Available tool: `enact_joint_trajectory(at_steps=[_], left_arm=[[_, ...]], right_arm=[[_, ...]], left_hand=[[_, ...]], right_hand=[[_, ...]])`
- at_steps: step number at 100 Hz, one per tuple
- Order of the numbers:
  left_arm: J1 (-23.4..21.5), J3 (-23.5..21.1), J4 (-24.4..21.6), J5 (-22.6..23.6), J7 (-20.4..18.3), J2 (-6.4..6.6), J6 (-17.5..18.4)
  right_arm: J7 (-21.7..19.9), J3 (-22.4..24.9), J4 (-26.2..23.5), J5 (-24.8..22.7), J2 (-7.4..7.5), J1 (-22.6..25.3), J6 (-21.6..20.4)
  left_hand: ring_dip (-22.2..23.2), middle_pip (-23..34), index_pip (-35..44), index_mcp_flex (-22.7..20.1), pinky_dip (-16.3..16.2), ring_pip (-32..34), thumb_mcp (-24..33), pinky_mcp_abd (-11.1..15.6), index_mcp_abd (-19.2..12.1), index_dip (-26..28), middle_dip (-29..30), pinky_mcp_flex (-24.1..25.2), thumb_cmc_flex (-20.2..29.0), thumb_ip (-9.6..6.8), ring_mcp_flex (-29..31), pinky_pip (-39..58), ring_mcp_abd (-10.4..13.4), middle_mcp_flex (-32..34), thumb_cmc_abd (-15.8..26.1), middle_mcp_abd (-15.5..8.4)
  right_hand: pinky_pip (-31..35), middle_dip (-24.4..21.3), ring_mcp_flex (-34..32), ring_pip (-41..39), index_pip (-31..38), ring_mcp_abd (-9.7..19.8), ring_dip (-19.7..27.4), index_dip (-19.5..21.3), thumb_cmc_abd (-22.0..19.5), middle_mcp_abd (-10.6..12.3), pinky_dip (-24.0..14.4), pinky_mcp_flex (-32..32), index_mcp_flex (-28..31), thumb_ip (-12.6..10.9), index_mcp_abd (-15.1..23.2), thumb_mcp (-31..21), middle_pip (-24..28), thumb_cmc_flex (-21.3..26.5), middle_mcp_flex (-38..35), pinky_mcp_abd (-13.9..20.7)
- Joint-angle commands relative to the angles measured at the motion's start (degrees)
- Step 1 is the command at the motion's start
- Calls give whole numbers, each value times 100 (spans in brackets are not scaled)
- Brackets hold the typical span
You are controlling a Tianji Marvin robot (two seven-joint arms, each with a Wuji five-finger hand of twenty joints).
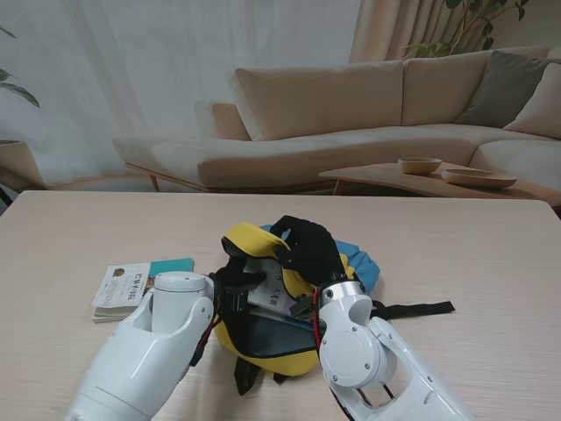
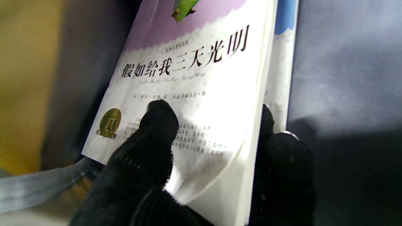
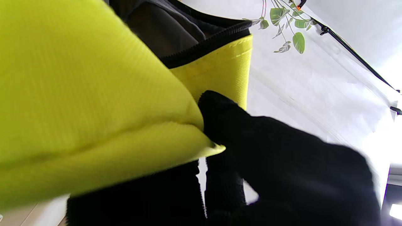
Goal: Pack books into the school bag then zip close the school bag
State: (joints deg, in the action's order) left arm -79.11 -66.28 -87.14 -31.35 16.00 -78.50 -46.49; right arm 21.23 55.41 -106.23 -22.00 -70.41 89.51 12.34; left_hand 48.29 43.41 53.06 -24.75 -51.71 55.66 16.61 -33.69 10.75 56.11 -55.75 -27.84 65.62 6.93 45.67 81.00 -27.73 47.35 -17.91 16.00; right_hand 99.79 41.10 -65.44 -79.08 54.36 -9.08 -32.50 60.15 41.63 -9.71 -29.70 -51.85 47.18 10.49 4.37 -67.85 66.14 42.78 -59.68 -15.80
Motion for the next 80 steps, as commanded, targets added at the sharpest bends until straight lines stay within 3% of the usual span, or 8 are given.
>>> enact_joint_trajectory(at_steps=[1, 13, 24, 34, 40, 53, 71, 80], left_arm=[[-13, 15, -78, 19, -240, -22, -12], [-37, 30, -118, 176, -389, 33, -33], [-66, 30, -192, 355, -484, 70, -105], [-91, 40, -280, 580, -562, 104, -188], [-109, 47, -344, 702, -596, 127, -207], [-147, 48, -504, 934, -674, 176, -271], [-194, 14, -721, 1130, -752, 216, -413], [-212, -8, -834, 1211, -779, 227, -498]], right_arm=[[-89, -20, -56, -1, -38, 31, -45], [-92, -16, -56, 11, -38, 32, -53], [-91, -15, -59, 24, -38, 36, -66], [-84, -13, -62, 30, -40, 39, -81], [-80, -12, -63, 33, -41, 40, -88], [-72, -9, -62, 42, -43, 44, -101], [-61, -5, -56, 62, -47, 54, -111], [-53, -2, -50, 72, -50, 52, -113]], left_hand=[[-153, -282, 847, -180, 119, -225, 1029, 91, -724, -47, 204, 46, 829, -121, -93, -145, -162, 34, 503, -255], [-285, -1232, 785, 470, 256, -473, 499, 222, -729, -967, -10, 252, 767, -247, -355, -276, -101, 33, -8, -168], [-396, -1342, 611, 930, 311, -712, 1012, 333, -571, -1286, 27, 412, -71, -198, -635, -336, -50, -295, -457, -187], [-565, -744, 133, 1169, 375, -1032, 1940, 423, -274, -1442, 855, 621, -1051, -131, -943, -474, -53, -1118, -583, -153], [-766, -690, -149, 1356, 504, -1365, 2317, 496, -160, -1533, 1788, 870, -1509, -311, -1252, -702, -20, -1644, -512, -123], [-1242, -1323, -744, 1720, 1030, -2127, 2315, 672, 94, -2091, 2430, 1581, -1720, -323, -1989, -1488, 109, -2396, -557, -30], [-1696, -1924, -2331, 1634, 1780, -2905, 2161, 962, 339, -3465, 2908, 2313, -1882, -340, -2875, -2365, 286, -3197, -465, 41], [-1748, -1981, -2792, 1610, 1905, -3021, 2087, 1023, 384, -3777, 2939, 2429, -1909, -350, -3032, -2493, 298, -3315, -423, 53]], right_hand=[[434, -16, -112, -38, 1168, -2, -63, 348, -824, 121, 33, -95, 378, -390, 920, -229, 159, 683, -12, 150], [434, -15, -112, -37, 1167, -2, -64, 349, -823, 119, 32, -95, 378, -393, 920, -233, 157, 681, -17, 150], [434, -15, -112, -37, 1168, -2, -64, 349, -813, 118, 32, -95, 388, -394, 913, -236, 156, 680, -17, 150], [433, -15, -112, -37, 1166, -2, -65, 350, -808, 118, 32, -95, 389, -396, 912, -239, 155, 681, -20, 150], [433, -14, -112, -37, 1165, -2, -65, 350, -808, 118, 32, -95, 389, -397, 912, -242, 155, 681, -24, 150], [433, -17, -112, -37, 1167, -2, -65, 352, -803, 121, 31, -95, 403, -402, 916, -248, 151, 682, -31, 150], [433, -17, -112, -37, 1163, -2, -65, 354, -797, 119, 31, -95, 406, -404, 917, -255, 149, 682, -38, 150], [433, -15, -112, -37, 1162, -2, -66, 356, -793, 115, 31, -95, 406, -403, 917, -255, 149, 679, -42, 150]])
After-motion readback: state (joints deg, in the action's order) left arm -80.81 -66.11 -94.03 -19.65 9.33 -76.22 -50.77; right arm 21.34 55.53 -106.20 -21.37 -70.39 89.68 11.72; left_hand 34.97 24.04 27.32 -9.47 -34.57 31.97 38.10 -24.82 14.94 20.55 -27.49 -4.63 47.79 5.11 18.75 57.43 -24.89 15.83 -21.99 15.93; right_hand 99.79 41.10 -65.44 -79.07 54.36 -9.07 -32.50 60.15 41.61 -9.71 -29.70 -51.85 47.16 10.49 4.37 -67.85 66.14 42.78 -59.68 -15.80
